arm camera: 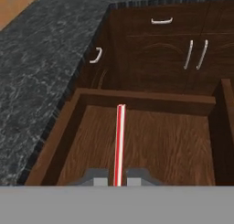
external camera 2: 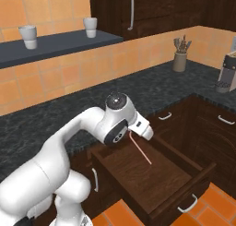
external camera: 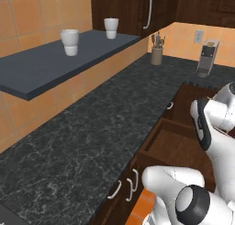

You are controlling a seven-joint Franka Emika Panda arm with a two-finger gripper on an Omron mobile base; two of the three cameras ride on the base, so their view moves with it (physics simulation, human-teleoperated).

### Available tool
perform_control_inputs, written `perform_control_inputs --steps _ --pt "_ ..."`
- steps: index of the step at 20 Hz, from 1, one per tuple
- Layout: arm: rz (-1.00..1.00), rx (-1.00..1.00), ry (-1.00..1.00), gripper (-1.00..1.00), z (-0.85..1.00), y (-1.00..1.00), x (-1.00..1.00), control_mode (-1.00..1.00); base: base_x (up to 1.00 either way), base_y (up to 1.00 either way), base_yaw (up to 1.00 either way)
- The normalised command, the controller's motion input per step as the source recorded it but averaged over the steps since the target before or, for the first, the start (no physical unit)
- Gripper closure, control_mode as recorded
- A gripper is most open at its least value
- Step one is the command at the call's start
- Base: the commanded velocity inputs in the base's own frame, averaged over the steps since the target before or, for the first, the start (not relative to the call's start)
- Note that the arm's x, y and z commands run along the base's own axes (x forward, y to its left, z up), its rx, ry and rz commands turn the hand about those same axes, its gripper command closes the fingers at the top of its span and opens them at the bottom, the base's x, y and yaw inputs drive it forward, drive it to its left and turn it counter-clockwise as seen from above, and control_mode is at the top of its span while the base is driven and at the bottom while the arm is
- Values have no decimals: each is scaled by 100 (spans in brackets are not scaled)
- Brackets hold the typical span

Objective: Take a straw from the drawer in front and place it inside the glass cup on the dining counter.

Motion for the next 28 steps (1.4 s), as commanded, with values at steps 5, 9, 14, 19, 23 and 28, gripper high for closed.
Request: perform_control_inputs --steps 5,9,14,19,23,28 --pt "-2 0 -9 100 14 0 -33 -100 0 0 0" --pt "-2 0 -23 100 17 3 -44 -100 0 0 0" --pt "-5 0 -9 100 13 17 -27 100 -20 11 -4" --pt "0 0 0 100 0 0 0 100 -59 14 -21" --pt "0 0 0 100 0 0 0 100 -67 -5 -39" --pt "0 0 0 100 0 0 0 100 -62 -19 -55"
